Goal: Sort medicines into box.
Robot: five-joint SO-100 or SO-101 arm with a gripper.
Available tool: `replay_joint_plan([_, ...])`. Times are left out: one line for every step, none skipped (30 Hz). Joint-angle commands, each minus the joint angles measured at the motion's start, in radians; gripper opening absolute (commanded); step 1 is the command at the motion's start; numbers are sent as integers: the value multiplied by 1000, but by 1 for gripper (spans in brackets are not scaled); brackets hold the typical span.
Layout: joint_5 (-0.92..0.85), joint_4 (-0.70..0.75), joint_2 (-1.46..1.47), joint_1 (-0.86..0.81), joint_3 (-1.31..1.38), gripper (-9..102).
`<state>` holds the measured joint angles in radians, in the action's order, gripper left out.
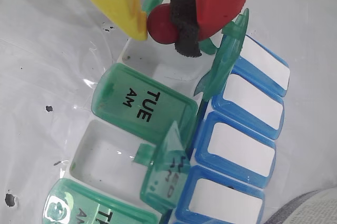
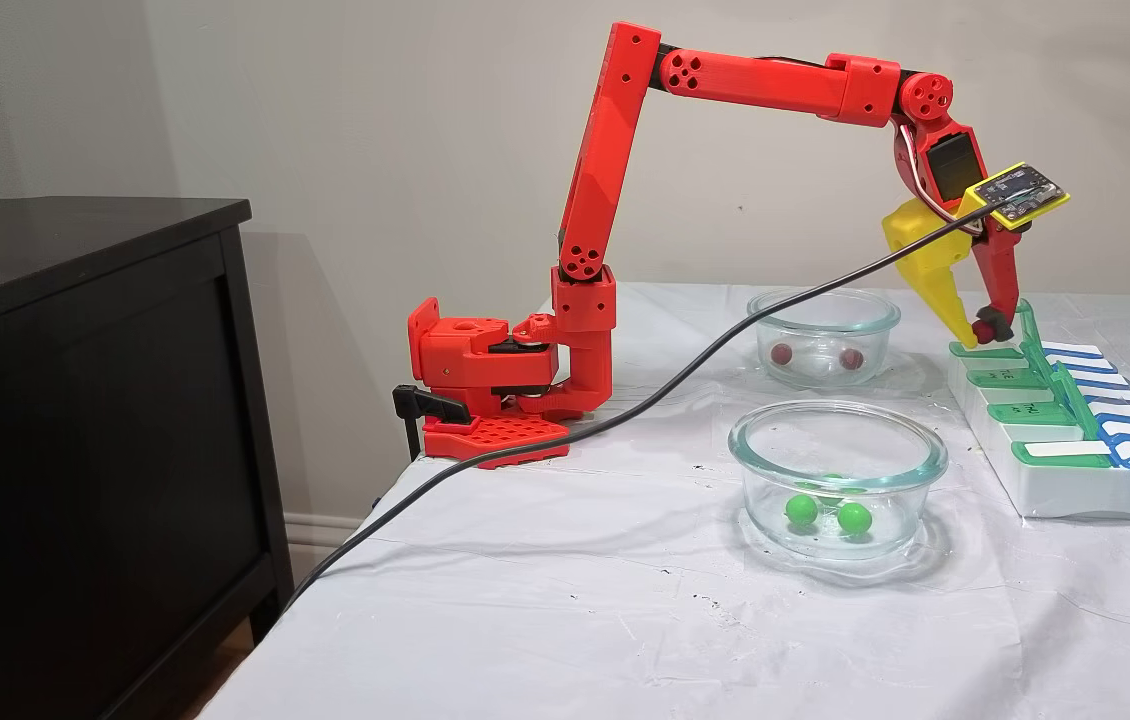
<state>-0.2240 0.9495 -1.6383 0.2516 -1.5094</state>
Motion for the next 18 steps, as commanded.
replay_joint_plan([-5, -12, -28, 6, 67, 9])
replay_joint_plan([-6, -3, -26, 8, 72, 10])
replay_joint_plan([-6, 5, -26, 9, 72, 12])
replay_joint_plan([-8, 8, -26, 9, 72, 13])
replay_joint_plan([-9, 11, -28, 11, 72, 15])
replay_joint_plan([-11, 12, -31, 12, 71, 17])
replay_joint_plan([-12, 14, -32, 12, 69, 18])
replay_joint_plan([-14, 17, -32, 12, 69, 20])
replay_joint_plan([-15, 21, -32, 14, 71, 22])
replay_joint_plan([-18, 28, -32, 14, 72, 24])
replay_joint_plan([-21, 31, -31, 15, 74, 24])
replay_joint_plan([-23, 35, -29, 17, 77, 24])
replay_joint_plan([-23, 40, -29, 17, 78, 24])
replay_joint_plan([-25, 48, -32, 18, 83, 24])
replay_joint_plan([-32, 67, -34, 23, 92, 22])
replay_joint_plan([-43, 101, -38, 28, 110, 20])
replay_joint_plan([-58, 147, -44, 34, 135, 16])
replay_joint_plan([-80, 210, -48, 41, 173, 7])
